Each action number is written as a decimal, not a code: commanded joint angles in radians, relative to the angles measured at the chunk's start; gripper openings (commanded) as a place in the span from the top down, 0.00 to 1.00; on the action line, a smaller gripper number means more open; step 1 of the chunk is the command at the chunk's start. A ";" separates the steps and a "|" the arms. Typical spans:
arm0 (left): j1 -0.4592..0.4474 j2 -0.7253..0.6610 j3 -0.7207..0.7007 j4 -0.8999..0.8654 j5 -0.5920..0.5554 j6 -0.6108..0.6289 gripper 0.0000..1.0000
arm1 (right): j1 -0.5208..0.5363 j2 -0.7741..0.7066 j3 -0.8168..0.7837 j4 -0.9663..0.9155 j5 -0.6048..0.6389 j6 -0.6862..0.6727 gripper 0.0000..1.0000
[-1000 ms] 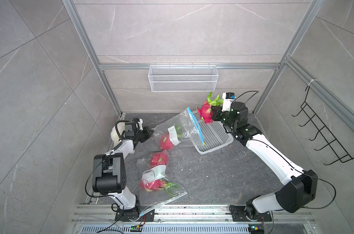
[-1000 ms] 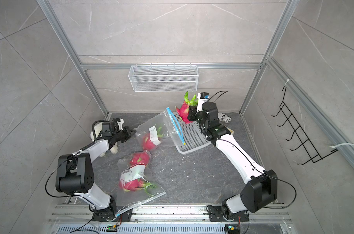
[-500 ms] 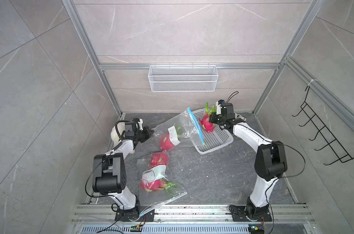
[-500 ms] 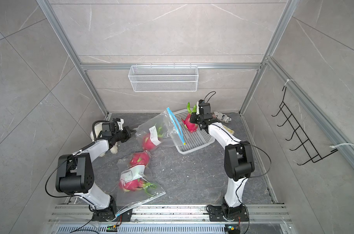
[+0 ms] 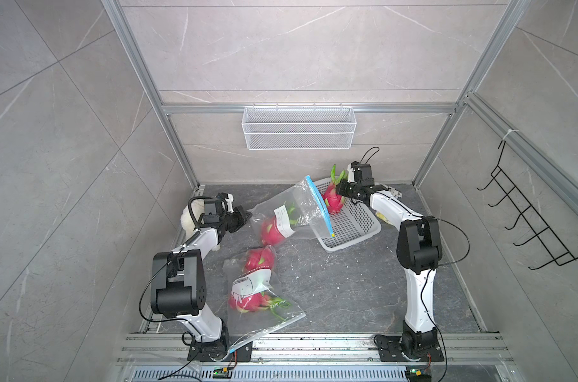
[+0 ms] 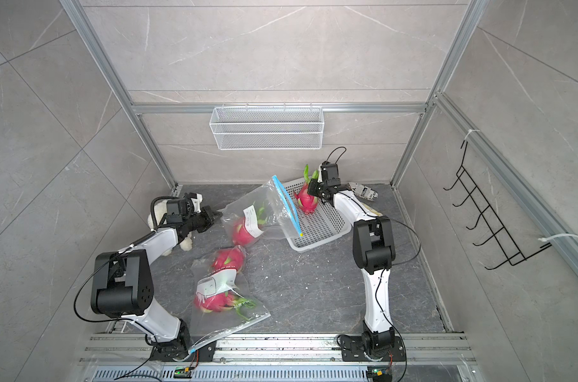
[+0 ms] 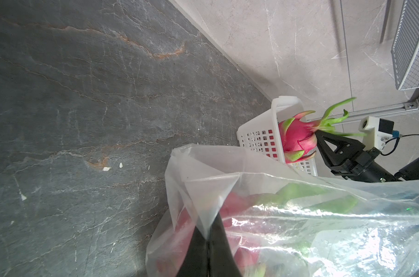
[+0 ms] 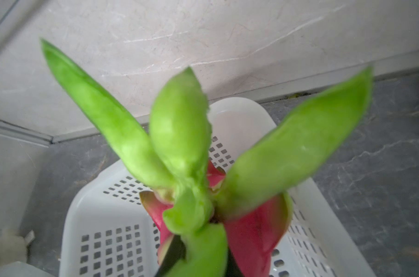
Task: Open the zip-top bag and take out the dragon fruit
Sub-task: Place the dragon fruit in the basket.
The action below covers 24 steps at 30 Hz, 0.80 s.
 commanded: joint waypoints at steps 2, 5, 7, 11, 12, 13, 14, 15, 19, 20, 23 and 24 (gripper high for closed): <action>0.008 -0.020 0.023 0.003 0.028 0.024 1.00 | -0.004 -0.021 0.024 -0.023 -0.018 -0.019 0.56; 0.008 -0.018 0.024 0.002 0.028 0.024 1.00 | -0.005 -0.113 -0.051 0.011 0.006 -0.056 0.39; 0.008 -0.018 0.025 0.003 0.029 0.023 1.00 | -0.006 -0.185 -0.101 0.025 0.012 -0.078 0.37; 0.008 -0.018 0.026 0.004 0.034 0.022 1.00 | -0.007 -0.326 -0.202 0.032 -0.057 -0.116 0.39; 0.008 -0.020 0.026 0.003 0.035 0.021 1.00 | -0.007 -0.353 -0.224 0.030 -0.088 -0.120 0.41; 0.008 -0.020 0.027 0.005 0.035 0.019 1.00 | -0.007 -0.384 -0.251 0.030 -0.130 -0.124 0.44; 0.007 -0.020 0.026 0.005 0.035 0.019 1.00 | -0.006 -0.409 -0.269 0.026 -0.167 -0.123 0.47; 0.008 -0.020 0.026 0.006 0.035 0.018 1.00 | -0.006 -0.432 -0.291 0.024 -0.224 -0.122 0.51; 0.008 -0.017 0.028 0.012 0.039 0.013 1.00 | -0.004 -0.497 -0.374 0.041 -0.400 -0.089 0.74; 0.007 -0.015 0.028 0.015 0.041 0.012 1.00 | -0.001 -0.505 -0.392 0.050 -0.437 -0.079 0.80; 0.008 -0.015 0.028 0.015 0.041 0.012 1.00 | 0.015 -0.500 -0.407 0.052 -0.515 -0.068 0.93; 0.008 -0.016 0.028 0.012 0.042 0.012 1.00 | 0.025 -0.491 -0.405 0.048 -0.529 -0.075 0.95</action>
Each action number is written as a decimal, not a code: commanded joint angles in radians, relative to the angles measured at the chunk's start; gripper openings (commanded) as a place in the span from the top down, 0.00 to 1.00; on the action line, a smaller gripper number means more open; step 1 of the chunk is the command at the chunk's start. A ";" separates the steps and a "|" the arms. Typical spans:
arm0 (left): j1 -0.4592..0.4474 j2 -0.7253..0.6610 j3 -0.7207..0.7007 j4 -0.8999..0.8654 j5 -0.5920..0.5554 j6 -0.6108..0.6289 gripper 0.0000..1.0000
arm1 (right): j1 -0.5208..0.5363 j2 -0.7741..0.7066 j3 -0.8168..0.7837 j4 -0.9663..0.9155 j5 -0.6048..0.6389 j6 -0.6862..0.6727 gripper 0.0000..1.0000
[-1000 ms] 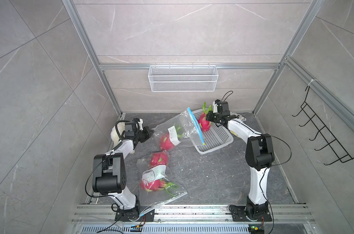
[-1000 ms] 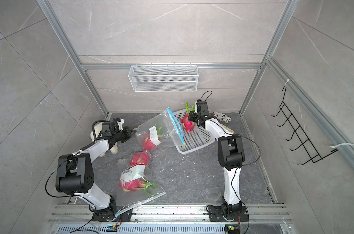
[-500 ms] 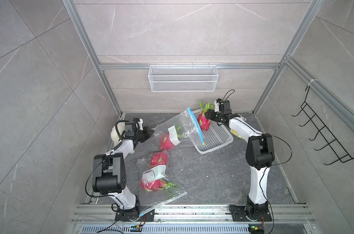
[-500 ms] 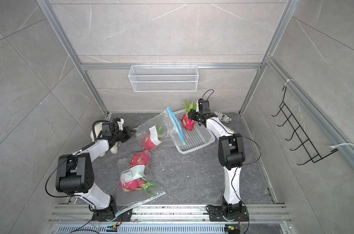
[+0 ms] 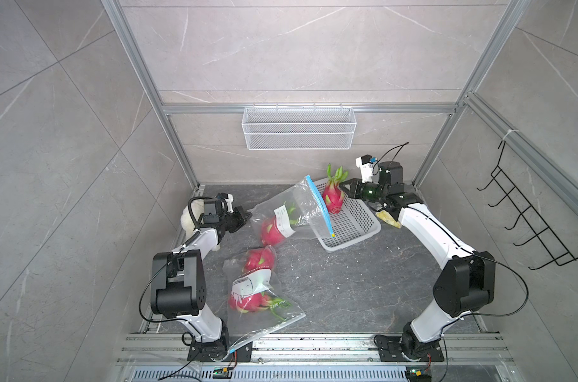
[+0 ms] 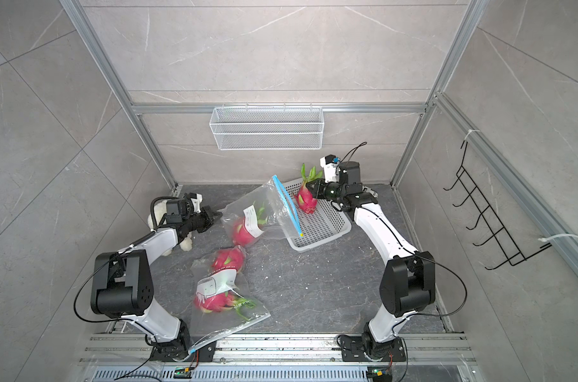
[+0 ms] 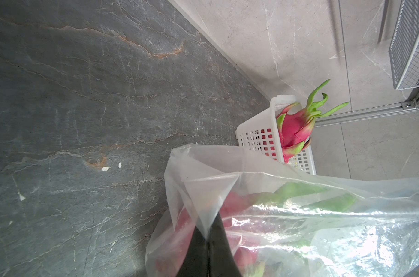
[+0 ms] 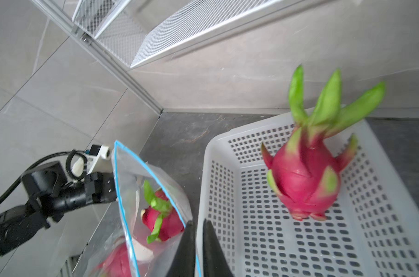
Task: Open the zip-top bag and take out the dragon fruit
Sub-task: Place the dragon fruit in the basket, then pick up the dragon fruit from the zipper food storage bag.
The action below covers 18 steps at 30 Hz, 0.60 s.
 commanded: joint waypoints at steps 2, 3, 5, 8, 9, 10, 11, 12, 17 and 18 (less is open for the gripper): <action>0.006 -0.016 0.028 0.008 0.035 0.014 1.00 | 0.037 0.043 -0.013 -0.025 -0.129 -0.012 0.98; 0.005 -0.017 0.028 0.008 0.035 0.016 1.00 | 0.043 0.057 -0.008 -0.028 -0.140 -0.014 1.00; 0.006 -0.022 0.026 0.002 0.035 0.019 1.00 | 0.056 0.073 -0.009 -0.018 -0.174 -0.011 1.00; 0.005 -0.026 0.028 -0.006 0.031 0.026 1.00 | 0.092 0.078 -0.017 -0.019 -0.186 -0.022 1.00; 0.004 -0.026 0.028 -0.006 0.032 0.027 1.00 | 0.106 0.079 -0.020 -0.023 -0.188 -0.028 1.00; 0.006 -0.026 0.029 -0.008 0.030 0.026 1.00 | 0.114 0.081 -0.022 -0.025 -0.191 -0.032 1.00; 0.006 -0.024 0.031 -0.009 0.033 0.027 1.00 | 0.123 0.084 -0.022 -0.028 -0.194 -0.036 1.00; 0.006 -0.023 0.033 -0.009 0.033 0.026 1.00 | 0.130 0.087 -0.025 -0.027 -0.197 -0.038 1.00; 0.005 -0.017 0.029 0.002 0.038 0.016 1.00 | 0.175 0.114 -0.013 -0.033 -0.226 -0.054 1.00; 0.005 -0.016 0.028 0.005 0.040 0.013 1.00 | 0.184 0.121 -0.008 -0.037 -0.227 -0.057 1.00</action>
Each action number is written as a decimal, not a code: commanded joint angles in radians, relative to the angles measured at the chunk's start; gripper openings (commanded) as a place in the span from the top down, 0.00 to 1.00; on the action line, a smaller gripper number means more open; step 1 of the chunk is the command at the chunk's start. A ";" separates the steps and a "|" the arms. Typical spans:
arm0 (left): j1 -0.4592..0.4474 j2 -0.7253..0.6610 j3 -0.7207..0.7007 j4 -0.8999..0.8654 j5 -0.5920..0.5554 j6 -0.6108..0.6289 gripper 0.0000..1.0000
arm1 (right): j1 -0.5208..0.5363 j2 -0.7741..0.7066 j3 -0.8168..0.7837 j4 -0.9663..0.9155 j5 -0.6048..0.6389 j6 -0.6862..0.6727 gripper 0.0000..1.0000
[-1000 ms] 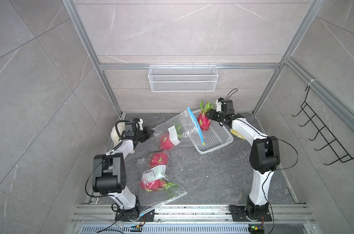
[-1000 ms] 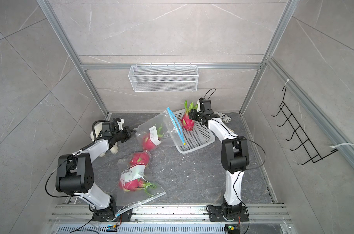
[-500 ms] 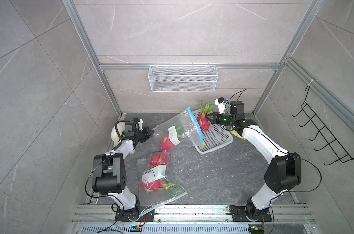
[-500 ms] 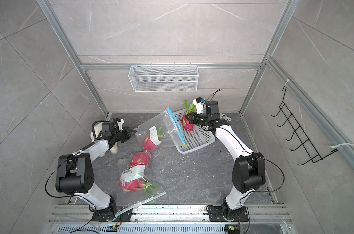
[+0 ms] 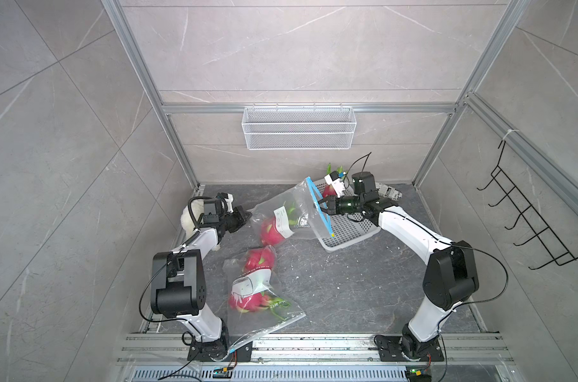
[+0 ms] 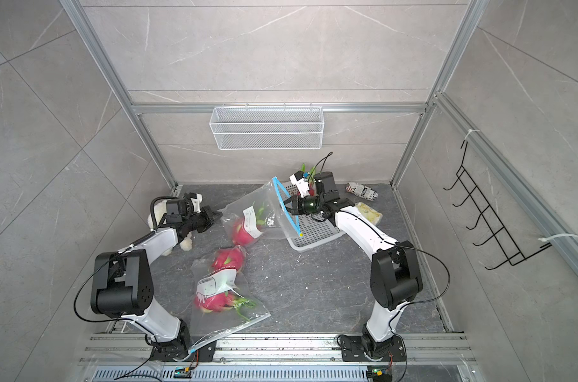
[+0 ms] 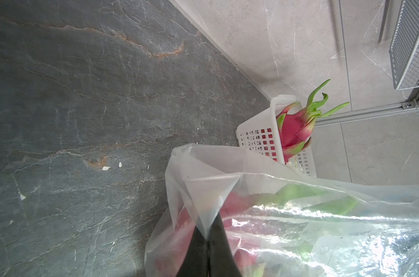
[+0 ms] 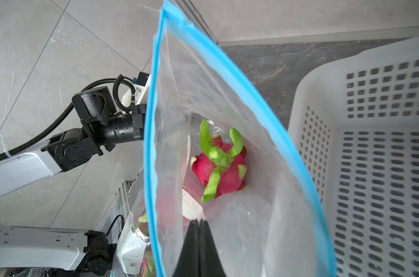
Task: Open the zip-top bag and take out the dragon fruit
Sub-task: Pick up the dragon fruit from the zipper food storage bag.
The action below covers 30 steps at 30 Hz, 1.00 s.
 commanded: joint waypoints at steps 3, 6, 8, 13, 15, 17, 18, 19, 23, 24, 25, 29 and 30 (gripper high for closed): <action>0.004 -0.014 0.028 0.010 0.042 0.010 1.00 | 0.044 0.069 0.033 -0.050 -0.017 -0.046 0.97; 0.004 -0.014 0.028 0.013 0.045 0.007 1.00 | 0.058 0.103 0.062 -0.071 0.023 -0.058 0.95; 0.005 -0.014 0.028 0.013 0.044 0.007 1.00 | 0.073 0.124 0.083 -0.093 0.069 -0.079 0.91; 0.005 -0.014 0.025 0.015 0.045 0.005 1.00 | 0.116 0.171 0.129 -0.084 0.095 -0.078 0.73; 0.005 -0.014 0.024 0.014 0.045 0.005 1.00 | 0.136 0.184 0.144 -0.075 0.117 -0.079 0.65; 0.005 -0.012 0.023 0.016 0.044 0.006 1.00 | 0.150 0.204 0.159 -0.062 0.141 -0.066 0.59; 0.004 -0.012 0.023 0.015 0.045 0.004 1.00 | 0.154 0.212 0.164 -0.050 0.147 -0.056 0.57; 0.005 -0.011 0.022 0.016 0.046 0.005 1.00 | 0.157 0.221 0.167 -0.034 0.158 -0.041 0.55; 0.005 -0.008 0.023 0.016 0.046 0.002 1.00 | 0.172 0.253 0.193 -0.035 0.256 -0.029 0.51; 0.005 -0.009 0.023 0.014 0.046 0.004 1.00 | 0.174 0.255 0.193 -0.042 0.278 -0.028 0.51; 0.004 -0.010 0.024 0.011 0.045 0.006 1.00 | 0.174 0.249 0.181 -0.038 0.304 -0.026 0.53; 0.004 -0.014 0.026 0.008 0.038 0.011 1.00 | 0.172 0.199 0.121 -0.039 0.408 -0.027 0.63; 0.005 -0.013 0.028 0.007 0.040 0.011 1.00 | 0.172 0.188 0.108 -0.040 0.426 -0.029 0.66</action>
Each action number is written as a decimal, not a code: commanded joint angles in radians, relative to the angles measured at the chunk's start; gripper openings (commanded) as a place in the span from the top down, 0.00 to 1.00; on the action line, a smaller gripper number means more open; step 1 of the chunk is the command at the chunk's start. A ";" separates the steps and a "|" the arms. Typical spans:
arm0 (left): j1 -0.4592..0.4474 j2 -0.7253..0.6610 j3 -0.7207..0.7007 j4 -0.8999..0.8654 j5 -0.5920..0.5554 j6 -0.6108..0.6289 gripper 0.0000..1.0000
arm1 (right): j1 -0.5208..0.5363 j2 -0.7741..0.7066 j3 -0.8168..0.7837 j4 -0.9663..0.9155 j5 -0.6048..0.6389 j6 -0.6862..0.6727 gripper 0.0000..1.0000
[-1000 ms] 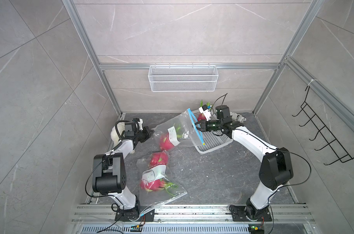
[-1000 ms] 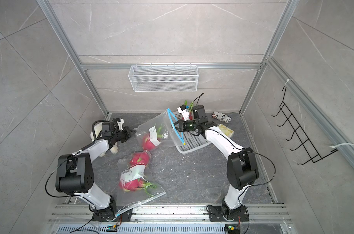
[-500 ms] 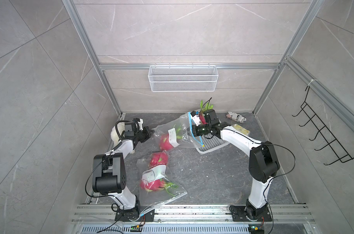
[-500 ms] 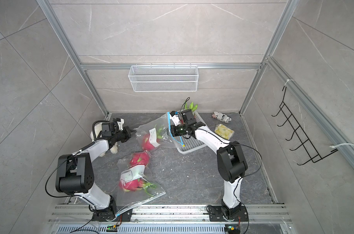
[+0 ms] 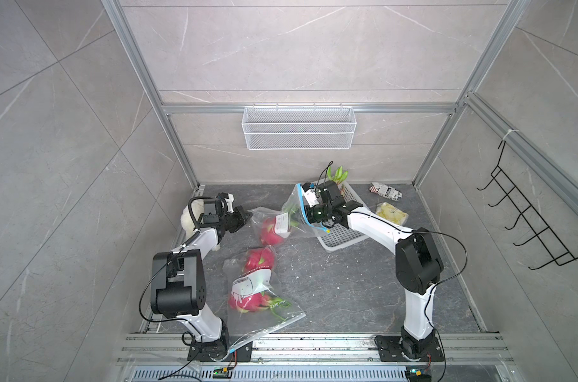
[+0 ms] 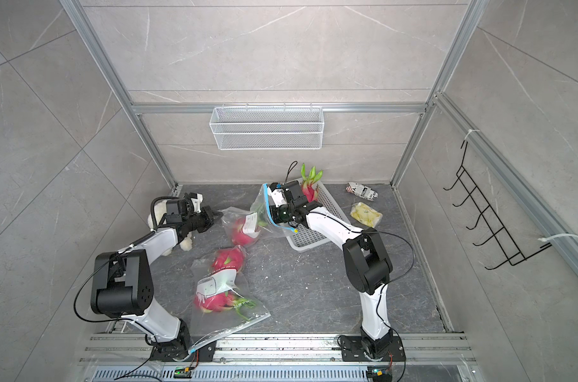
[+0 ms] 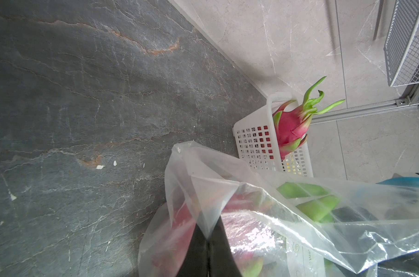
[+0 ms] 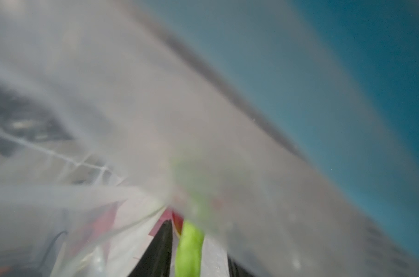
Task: Open the zip-top bag and take out the dragon fruit
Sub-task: Pick up the dragon fruit from the zipper food storage bag.
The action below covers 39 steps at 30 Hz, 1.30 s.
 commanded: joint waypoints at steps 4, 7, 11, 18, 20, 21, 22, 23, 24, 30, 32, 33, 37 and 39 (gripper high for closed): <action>0.005 -0.003 0.029 0.017 0.028 0.001 1.00 | 0.001 -0.055 -0.059 0.007 0.163 0.022 0.73; 0.004 0.003 0.020 0.031 0.038 -0.013 1.00 | 0.004 -0.021 -0.034 0.034 0.108 0.046 0.69; 0.005 0.006 0.017 0.034 0.042 -0.015 1.00 | 0.019 0.026 -0.015 0.125 -0.013 0.095 0.53; 0.005 0.014 0.017 0.040 0.045 -0.022 1.00 | 0.047 0.111 0.055 0.147 -0.056 0.153 0.17; 0.005 0.014 0.012 0.047 0.045 -0.026 1.00 | 0.055 0.131 0.070 0.132 -0.051 0.155 0.29; 0.004 0.015 0.007 0.053 0.042 -0.032 1.00 | 0.059 0.135 0.071 0.129 -0.041 0.155 0.42; 0.004 0.019 0.005 0.053 0.040 -0.038 1.00 | 0.062 0.136 0.071 0.115 -0.027 0.150 0.47; 0.004 0.021 0.000 0.052 0.032 -0.041 1.00 | 0.063 0.135 0.067 0.097 -0.013 0.144 0.47; 0.005 0.024 -0.001 0.042 0.017 -0.042 1.00 | 0.063 0.128 0.056 0.088 0.005 0.140 0.47; 0.011 0.041 0.016 -0.047 -0.063 -0.046 1.00 | 0.063 0.104 0.013 0.063 0.049 0.132 0.49; 0.013 0.042 0.024 -0.116 -0.115 -0.036 1.00 | 0.061 0.104 0.016 0.052 0.059 0.124 0.50; 0.016 0.034 0.021 -0.148 -0.151 -0.029 1.00 | 0.061 0.100 0.014 0.046 0.065 0.120 0.51; 0.053 -0.029 -0.067 -0.130 -0.250 -0.062 1.00 | 0.056 0.082 -0.006 0.034 0.077 0.111 0.51; 0.058 -0.043 -0.093 -0.089 -0.241 -0.084 1.00 | 0.055 0.086 -0.013 0.055 0.061 0.120 0.51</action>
